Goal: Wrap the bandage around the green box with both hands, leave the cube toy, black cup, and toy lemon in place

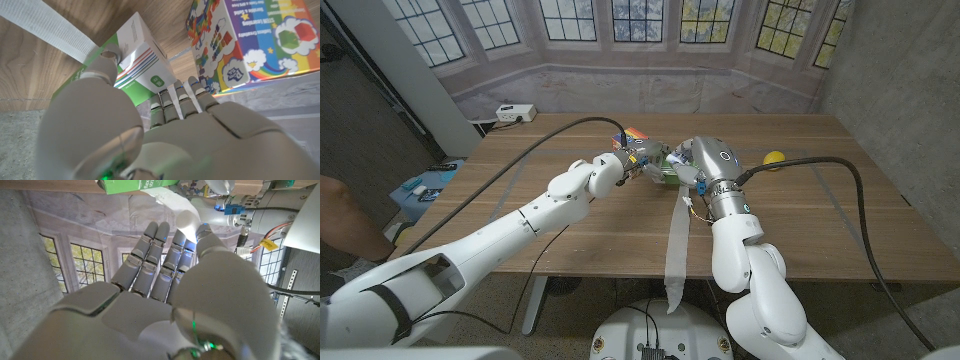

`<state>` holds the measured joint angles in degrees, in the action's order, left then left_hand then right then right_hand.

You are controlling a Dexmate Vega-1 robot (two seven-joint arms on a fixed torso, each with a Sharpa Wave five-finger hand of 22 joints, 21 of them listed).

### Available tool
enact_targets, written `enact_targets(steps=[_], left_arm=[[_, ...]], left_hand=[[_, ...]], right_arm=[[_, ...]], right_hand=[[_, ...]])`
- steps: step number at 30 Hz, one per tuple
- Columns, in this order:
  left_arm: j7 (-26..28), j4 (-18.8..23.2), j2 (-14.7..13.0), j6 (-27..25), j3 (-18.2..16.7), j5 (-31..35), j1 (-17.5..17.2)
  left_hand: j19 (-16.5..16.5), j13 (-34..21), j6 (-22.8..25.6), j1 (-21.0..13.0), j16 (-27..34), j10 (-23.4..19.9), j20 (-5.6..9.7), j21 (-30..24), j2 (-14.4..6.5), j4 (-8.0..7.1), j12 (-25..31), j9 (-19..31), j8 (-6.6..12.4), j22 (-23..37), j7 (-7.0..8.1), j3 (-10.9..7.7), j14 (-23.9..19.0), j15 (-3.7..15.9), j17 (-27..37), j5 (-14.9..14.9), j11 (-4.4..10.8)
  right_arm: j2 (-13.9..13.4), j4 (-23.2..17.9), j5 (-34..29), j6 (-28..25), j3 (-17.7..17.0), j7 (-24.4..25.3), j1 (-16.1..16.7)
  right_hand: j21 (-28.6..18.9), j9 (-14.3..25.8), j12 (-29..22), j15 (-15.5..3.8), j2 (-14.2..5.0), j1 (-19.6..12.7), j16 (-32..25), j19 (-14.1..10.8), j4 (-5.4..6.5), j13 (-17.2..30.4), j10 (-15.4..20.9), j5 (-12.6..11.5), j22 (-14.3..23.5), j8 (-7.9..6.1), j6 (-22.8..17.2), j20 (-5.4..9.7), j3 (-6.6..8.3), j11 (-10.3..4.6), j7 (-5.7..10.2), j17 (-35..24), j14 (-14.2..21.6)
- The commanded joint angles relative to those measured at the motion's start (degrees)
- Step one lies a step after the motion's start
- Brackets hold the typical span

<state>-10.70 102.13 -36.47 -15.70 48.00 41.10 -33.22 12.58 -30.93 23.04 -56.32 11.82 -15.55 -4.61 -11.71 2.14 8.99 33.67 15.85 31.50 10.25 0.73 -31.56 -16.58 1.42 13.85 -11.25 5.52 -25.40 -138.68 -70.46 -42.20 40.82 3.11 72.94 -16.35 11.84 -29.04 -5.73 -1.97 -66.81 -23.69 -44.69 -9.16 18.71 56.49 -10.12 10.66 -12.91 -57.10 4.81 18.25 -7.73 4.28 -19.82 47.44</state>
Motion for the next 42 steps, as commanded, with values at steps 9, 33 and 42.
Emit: enact_targets(steps=[9, 33, 42], left_arm=[[1.61, -2.81, 1.13, 1.54, 1.13, -1.72, 2.47], [2.71, -3.75, 2.33, 2.57, 1.75, -1.46, 4.91], [2.68, -3.04, 2.33, 2.32, 1.69, -0.92, 5.2]], left_hand=[[-0.26, -0.36, 2.21, -1.03, -0.13, -0.17, -0.01, 0.0, -2.22, -0.07, 0.45, 0.17, 5.34, 0.18, -0.91, 0.21, -0.13, -0.44, 0.12, -0.28, -0.4], [-0.3, -0.43, 2.07, -0.87, -0.15, -0.14, -0.04, -0.01, -2.35, -0.13, 0.48, 0.07, 5.45, 0.18, -0.94, 0.14, -0.14, -0.43, 0.07, -0.34, -0.6], [-0.29, -0.45, 2.07, -0.86, -0.13, -0.19, -0.07, -0.02, -2.39, -0.11, 0.51, 0.03, 5.51, 0.18, -0.94, 0.25, -0.15, -0.51, 0.05, -0.34, -0.53]], right_arm=[[0.74, -3.32, -1.22, -2.75, -0.11, -4.03, 5.27], [1.9, -4.93, 1.61, -6.18, -1.11, -5.58, 8.93], [1.28, -6.13, 7.58, -7.39, -2.9, -4.08, 10.27]], right_hand=[[-0.31, 0.26, -0.24, -7.12, 0.01, -0.69, 0.46, -0.14, -0.09, 0.3, 0.39, -0.13, 0.18, 0.05, -0.59, 1.07, -0.06, -0.03, 0.22, -0.17, 0.77], [-0.39, 0.31, -0.22, -7.03, -0.09, -0.69, 0.73, -0.18, -0.01, 0.38, 0.41, -0.12, 0.17, 0.16, -0.59, 1.11, -0.16, 0.05, 0.27, -0.34, 0.99], [-0.41, 0.32, -0.24, -7.05, -0.15, -0.66, 0.88, -0.19, 0.03, 0.37, 0.57, -0.13, 0.17, 0.19, -0.62, 1.14, -0.16, 0.11, 0.12, -0.36, 1.08]])
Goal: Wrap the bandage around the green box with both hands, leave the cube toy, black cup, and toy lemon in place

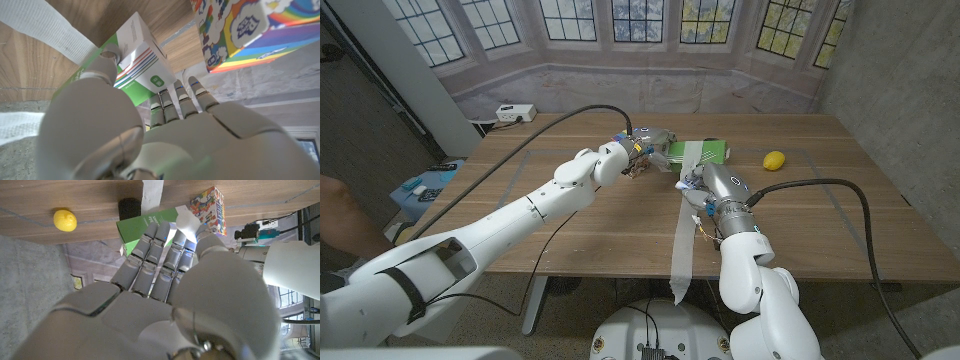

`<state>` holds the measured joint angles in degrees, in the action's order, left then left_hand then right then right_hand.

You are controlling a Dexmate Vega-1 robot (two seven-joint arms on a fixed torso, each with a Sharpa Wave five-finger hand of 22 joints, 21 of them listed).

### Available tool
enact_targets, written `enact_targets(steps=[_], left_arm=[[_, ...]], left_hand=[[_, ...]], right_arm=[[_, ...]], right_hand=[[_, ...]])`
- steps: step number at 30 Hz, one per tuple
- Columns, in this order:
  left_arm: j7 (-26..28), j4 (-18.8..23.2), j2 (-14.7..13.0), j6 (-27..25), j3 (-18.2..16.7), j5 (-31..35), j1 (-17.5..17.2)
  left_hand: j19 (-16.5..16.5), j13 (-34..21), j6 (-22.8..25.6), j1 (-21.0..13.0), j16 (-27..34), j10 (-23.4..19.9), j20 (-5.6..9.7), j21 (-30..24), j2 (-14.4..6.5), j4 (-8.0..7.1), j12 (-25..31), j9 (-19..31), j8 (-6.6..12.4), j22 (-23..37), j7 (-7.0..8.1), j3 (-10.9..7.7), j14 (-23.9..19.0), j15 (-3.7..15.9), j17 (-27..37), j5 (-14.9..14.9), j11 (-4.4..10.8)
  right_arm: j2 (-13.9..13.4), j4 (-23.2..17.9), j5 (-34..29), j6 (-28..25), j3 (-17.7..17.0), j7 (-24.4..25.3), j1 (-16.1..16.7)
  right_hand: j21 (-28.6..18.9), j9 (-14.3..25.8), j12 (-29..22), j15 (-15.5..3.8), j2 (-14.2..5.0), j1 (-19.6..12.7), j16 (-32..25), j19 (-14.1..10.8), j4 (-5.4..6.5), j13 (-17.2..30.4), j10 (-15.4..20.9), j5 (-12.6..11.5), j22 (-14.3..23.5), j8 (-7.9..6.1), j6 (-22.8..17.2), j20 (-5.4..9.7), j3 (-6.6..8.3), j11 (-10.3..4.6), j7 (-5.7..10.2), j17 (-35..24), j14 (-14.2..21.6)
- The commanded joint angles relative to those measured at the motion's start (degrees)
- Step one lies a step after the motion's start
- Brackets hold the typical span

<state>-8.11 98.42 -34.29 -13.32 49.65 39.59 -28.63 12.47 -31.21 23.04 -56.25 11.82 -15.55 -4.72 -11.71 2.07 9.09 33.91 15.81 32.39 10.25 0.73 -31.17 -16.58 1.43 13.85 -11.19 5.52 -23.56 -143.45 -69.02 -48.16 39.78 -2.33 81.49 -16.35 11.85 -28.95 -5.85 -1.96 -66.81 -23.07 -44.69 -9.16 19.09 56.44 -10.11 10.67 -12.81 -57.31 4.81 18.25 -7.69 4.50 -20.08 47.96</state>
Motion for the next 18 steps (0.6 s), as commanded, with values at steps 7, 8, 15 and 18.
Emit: enact_targets(steps=[7, 8, 15, 18], left_arm=[[0.27, 1.52, -0.02, -0.09, -0.29, 0.65, 0.4], [0.3, 1.54, -0.03, -0.05, -0.31, 0.67, 0.41], [0.43, 2.19, -0.4, -0.13, -0.74, 0.85, 0.16], [0.62, 2.35, -0.64, 0.12, -0.98, 0.84, 0.09]], left_hand=[[-0.18, -0.18, 1.95, -1.0, -0.13, -0.18, 0.08, -0.03, -2.36, -0.15, 0.28, 0.08, 4.63, 0.18, -0.97, -0.1, -0.13, -0.45, 0.02, -0.43, -0.47], [-0.21, -0.18, 1.95, -0.98, -0.14, -0.21, 0.08, -0.01, -2.38, -0.18, 0.29, 0.08, 4.63, 0.18, -0.99, -0.09, -0.1, -0.44, 0.03, -0.43, -0.44], [-0.14, -0.19, 2.09, -0.95, -0.12, -0.19, 0.04, -0.04, -2.42, -0.19, 0.29, 0.06, 4.73, 0.18, -1.01, -0.13, -0.2, -0.41, 0.01, -0.46, -0.49], [-0.15, -0.2, 1.97, -0.91, -0.13, -0.18, 0.04, -0.04, -2.36, -0.18, 0.3, 0.04, 4.7, 0.18, -0.99, -0.14, -0.22, -0.38, -0.01, -0.46, -0.55]], right_arm=[[-1.47, -2.21, 10.81, -3.2, -2.2, 2.92, 1.78], [-1.75, -2.32, 11.21, -3.59, -2.1, 3.01, 1.69], [-3.47, -3.06, 14.31, -5.92, -1.58, 4.7, 1.05], [-3.88, -3.33, 16.43, -6.72, -1.7, 5.58, 0.77]], right_hand=[[-0.41, 0.33, -0.35, -6.98, -0.17, -0.65, 0.17, -0.14, 0.05, 0.1, 0.58, -0.12, 0.15, 0.12, -0.4, 1.14, -0.24, -0.05, 0.02, -0.25, 0.82], [-0.41, 0.33, -0.36, -7.04, -0.16, -0.7, 0.18, -0.15, 0.01, 0.12, 0.58, -0.13, 0.15, 0.12, -0.41, 1.16, -0.23, -0.04, 0.02, -0.25, 0.81], [-0.44, 0.34, -0.3, -6.96, -0.14, -0.71, 0.34, -0.18, 0.0, 0.09, 0.53, -0.13, 0.15, 0.16, -0.37, 1.14, -0.25, -0.01, 0.07, -0.27, 0.74], [-0.46, 0.35, -0.29, -7.01, -0.2, -0.76, 0.32, -0.2, -0.01, 0.11, 0.5, -0.13, 0.15, 0.16, -0.41, 1.14, -0.24, 0.01, 0.02, -0.32, 0.82]])
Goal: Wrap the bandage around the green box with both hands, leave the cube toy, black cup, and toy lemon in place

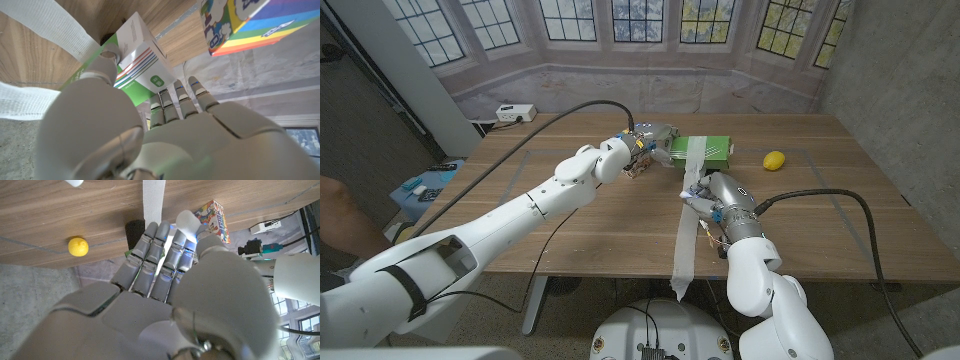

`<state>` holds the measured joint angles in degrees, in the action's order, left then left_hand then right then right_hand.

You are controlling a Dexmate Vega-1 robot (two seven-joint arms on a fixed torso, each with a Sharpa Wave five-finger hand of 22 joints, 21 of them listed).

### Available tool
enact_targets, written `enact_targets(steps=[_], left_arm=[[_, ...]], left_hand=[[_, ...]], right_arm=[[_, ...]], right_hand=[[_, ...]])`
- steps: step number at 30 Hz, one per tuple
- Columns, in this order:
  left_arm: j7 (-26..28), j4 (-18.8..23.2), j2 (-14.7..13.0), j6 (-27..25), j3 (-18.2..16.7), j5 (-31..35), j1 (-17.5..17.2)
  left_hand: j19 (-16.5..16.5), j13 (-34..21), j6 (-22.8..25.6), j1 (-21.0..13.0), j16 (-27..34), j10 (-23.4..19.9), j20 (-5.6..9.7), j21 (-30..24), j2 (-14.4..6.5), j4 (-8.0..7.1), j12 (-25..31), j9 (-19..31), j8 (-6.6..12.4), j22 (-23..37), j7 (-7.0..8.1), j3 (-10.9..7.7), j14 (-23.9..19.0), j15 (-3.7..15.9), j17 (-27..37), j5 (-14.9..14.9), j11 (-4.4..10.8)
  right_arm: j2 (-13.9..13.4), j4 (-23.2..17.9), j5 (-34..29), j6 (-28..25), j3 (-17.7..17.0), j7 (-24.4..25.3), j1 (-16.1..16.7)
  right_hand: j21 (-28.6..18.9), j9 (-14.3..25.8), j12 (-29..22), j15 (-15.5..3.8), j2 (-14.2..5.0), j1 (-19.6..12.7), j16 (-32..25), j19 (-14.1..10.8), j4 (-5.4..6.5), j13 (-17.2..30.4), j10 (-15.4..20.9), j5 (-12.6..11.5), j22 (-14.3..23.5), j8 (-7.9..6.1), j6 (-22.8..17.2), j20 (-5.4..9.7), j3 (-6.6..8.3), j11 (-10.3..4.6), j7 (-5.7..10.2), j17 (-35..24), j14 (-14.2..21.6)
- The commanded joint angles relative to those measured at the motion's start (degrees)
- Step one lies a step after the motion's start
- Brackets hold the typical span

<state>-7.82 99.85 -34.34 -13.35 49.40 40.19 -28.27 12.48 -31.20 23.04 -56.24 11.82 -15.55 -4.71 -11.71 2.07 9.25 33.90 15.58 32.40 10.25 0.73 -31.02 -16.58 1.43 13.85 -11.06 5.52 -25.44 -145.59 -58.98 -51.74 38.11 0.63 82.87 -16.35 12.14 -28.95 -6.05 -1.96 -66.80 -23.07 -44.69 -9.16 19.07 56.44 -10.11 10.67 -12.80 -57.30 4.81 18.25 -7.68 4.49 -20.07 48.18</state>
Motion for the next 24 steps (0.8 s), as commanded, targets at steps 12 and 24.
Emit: enact_targets(steps=[12, 24], left_arm=[[0.91, 2.65, -1.87, 1.81, -2.16, -0.29, -0.87], [0.6, 4.17, -2.06, 2.53, -2.96, -0.2, -1.31]], left_hand=[[-0.2, -0.23, 2.33, -0.78, -0.14, -0.21, 0.04, -0.02, -2.41, -0.38, 0.34, 0.24, 4.92, 0.17, -1.07, -0.27, -0.22, -0.4, -0.03, -0.6, -0.57], [-0.23, -0.25, 2.28, -0.73, -0.14, -0.21, 0.04, -0.02, -2.44, -0.37, 0.35, 0.21, 4.95, 0.17, -1.15, -0.2, -0.21, -0.39, -0.06, -0.63, -0.49]], right_arm=[[-4.24, -1.64, 14.42, -7.35, 0.61, 6.86, -2.93], [-6.73, -0.43, 25.55, -8.26, -1.14, 12.49, -5.37]], right_hand=[[-0.53, 0.08, -0.3, -6.77, -0.21, -0.79, 0.48, -0.3, -0.01, 0.09, 0.66, -0.14, 0.15, 0.16, -0.52, 1.17, -0.3, 0.17, 0.02, -0.41, 0.65], [-0.54, 0.09, -0.26, -6.76, -0.2, -0.8, 0.58, -0.3, -0.01, 0.1, 0.63, -0.14, 0.15, 0.2, -0.49, 1.2, -0.33, 0.09, -0.04, -0.48, 0.74]])
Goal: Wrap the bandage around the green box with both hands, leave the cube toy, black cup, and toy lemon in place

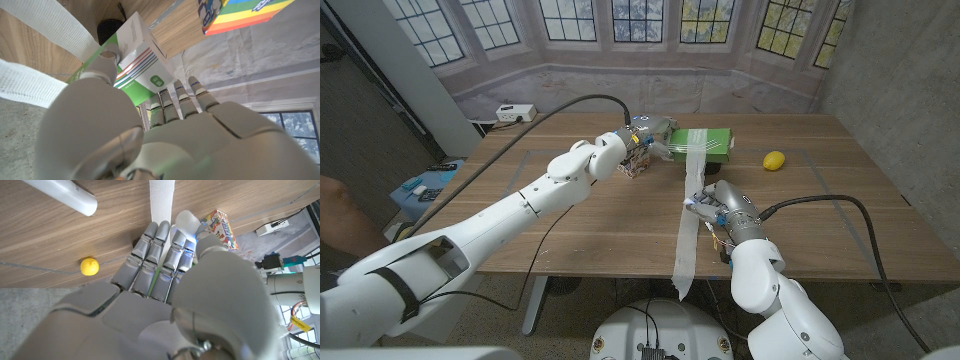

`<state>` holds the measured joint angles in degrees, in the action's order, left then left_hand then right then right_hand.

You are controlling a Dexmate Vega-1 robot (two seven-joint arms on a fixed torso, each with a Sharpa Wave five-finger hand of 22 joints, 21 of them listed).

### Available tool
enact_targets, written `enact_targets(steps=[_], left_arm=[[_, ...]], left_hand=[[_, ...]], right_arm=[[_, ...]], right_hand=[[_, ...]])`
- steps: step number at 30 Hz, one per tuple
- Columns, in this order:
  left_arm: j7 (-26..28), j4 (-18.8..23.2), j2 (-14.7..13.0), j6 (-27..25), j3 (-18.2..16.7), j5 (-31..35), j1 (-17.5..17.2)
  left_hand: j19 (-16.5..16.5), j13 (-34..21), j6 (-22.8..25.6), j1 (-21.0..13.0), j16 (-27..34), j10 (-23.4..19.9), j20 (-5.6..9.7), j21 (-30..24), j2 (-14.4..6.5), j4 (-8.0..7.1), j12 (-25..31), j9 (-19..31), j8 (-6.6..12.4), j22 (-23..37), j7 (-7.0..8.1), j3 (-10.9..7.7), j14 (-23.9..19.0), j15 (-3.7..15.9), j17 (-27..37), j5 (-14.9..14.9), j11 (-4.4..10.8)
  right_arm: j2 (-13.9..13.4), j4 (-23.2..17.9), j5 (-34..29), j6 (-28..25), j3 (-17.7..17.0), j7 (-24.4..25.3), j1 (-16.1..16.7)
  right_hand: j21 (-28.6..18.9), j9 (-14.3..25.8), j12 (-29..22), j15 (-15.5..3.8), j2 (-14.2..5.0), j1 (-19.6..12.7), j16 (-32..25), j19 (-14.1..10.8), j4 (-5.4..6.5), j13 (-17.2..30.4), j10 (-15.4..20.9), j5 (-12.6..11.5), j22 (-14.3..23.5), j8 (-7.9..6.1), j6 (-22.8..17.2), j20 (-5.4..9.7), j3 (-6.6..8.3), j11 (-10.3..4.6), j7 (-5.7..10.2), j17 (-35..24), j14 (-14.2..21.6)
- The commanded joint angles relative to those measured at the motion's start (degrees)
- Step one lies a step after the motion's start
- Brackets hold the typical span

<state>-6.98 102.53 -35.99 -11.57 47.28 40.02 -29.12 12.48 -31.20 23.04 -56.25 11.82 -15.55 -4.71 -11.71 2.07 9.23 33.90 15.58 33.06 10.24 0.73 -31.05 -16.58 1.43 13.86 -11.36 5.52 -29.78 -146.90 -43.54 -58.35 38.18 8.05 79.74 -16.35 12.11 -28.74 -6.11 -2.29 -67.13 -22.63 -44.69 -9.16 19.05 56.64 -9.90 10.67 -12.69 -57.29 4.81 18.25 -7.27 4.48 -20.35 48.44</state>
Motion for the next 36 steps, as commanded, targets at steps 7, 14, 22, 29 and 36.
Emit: enact_targets(steps=[7, 14, 22, 29, 36], left_arm=[[-0.38, 2.78, -0.73, 1.59, -2.02, -1.72, -1.17], [-0.42, 3.47, -0.86, 2.4, -2.29, -1.98, -1.51], [-0.76, 3.47, -1.09, 3.12, -2.54, -2.29, -1.69], [-1.09, 3.38, -1.15, 3.82, -2.63, -2.59, -1.72], [-1.35, 3.52, -1.29, 4.05, -2.68, -2.39, -1.85]], left_hand=[[-0.32, -0.26, 2.24, -0.72, -0.15, -0.16, 0.05, 0.01, -2.44, -0.33, 0.35, 0.19, 4.3, 0.18, -1.2, -0.23, -0.22, -0.45, -0.08, -0.35, -0.55], [-0.37, -0.27, 2.22, -0.57, -0.15, -0.1, 0.05, 0.02, -2.45, -0.41, 0.33, 0.16, 4.3, 0.18, -1.26, -0.2, -0.21, -0.48, -0.08, -0.35, -0.38], [-0.42, -0.29, 2.24, -0.54, -0.12, -0.15, -0.01, 0.03, -2.51, -0.4, 0.37, 0.18, 4.36, 0.18, -1.28, -0.04, -0.18, -0.4, -0.08, -0.34, -0.37], [-0.44, -0.3, 2.24, -0.53, -0.14, -0.16, -0.02, 0.03, -2.5, -0.36, 0.38, 0.17, 4.4, 0.18, -1.3, -0.07, -0.18, -0.37, -0.12, -0.37, -0.41], [-0.5, -0.31, 2.3, -0.57, -0.14, -0.11, -0.02, 0.04, -2.53, -0.31, 0.37, 0.13, 4.43, 0.18, -1.17, -0.05, -0.2, -0.41, -0.14, -0.39, -0.49]], right_arm=[[-3.44, 1.12, 17.57, -1.69, -3.16, 8.02, -2.88], [-5.07, 1.3, 23.09, -1.85, -3.58, 11.19, -4.09], [-6.5, 1.87, 27.92, -1.88, -3.18, 14.77, -5.56], [-7.72, 2.61, 31.02, -2.34, -2.51, 17.35, -7.27], [-8.6, 3.72, 33.97, -2.23, -2.22, 19.24, -8.71]], right_hand=[[-0.56, 0.12, -0.43, -6.6, 0.12, -0.38, 0.12, -0.31, 0.06, 0.1, 0.42, -0.33, 0.15, 0.17, -0.37, 1.17, -0.41, -0.3, -0.07, -0.3, 0.63], [-0.56, 0.13, -0.43, -6.63, 0.07, -0.38, 0.23, -0.27, 0.07, 0.11, 0.44, -0.33, 0.15, 0.19, -0.37, 1.14, -0.41, -0.29, -0.12, -0.33, 0.62], [-0.59, 0.14, -0.42, -6.69, 0.03, -0.47, 0.38, -0.28, 0.02, 0.07, 0.54, -0.34, 0.14, 0.19, -0.43, 1.12, -0.39, -0.21, -0.19, -0.35, 0.58], [-0.59, 0.14, -0.36, -6.68, 0.07, -0.47, 0.41, -0.25, 0.02, 0.07, 0.42, -0.34, 0.14, 0.22, -0.43, 1.13, -0.44, -0.24, -0.19, -0.43, 0.66], [-0.61, 0.15, -0.36, -6.72, 0.03, -0.54, 0.52, -0.26, -0.01, 0.11, 0.43, -0.35, 0.14, 0.24, -0.43, 1.14, -0.43, -0.32, -0.13, -0.47, 0.65]])
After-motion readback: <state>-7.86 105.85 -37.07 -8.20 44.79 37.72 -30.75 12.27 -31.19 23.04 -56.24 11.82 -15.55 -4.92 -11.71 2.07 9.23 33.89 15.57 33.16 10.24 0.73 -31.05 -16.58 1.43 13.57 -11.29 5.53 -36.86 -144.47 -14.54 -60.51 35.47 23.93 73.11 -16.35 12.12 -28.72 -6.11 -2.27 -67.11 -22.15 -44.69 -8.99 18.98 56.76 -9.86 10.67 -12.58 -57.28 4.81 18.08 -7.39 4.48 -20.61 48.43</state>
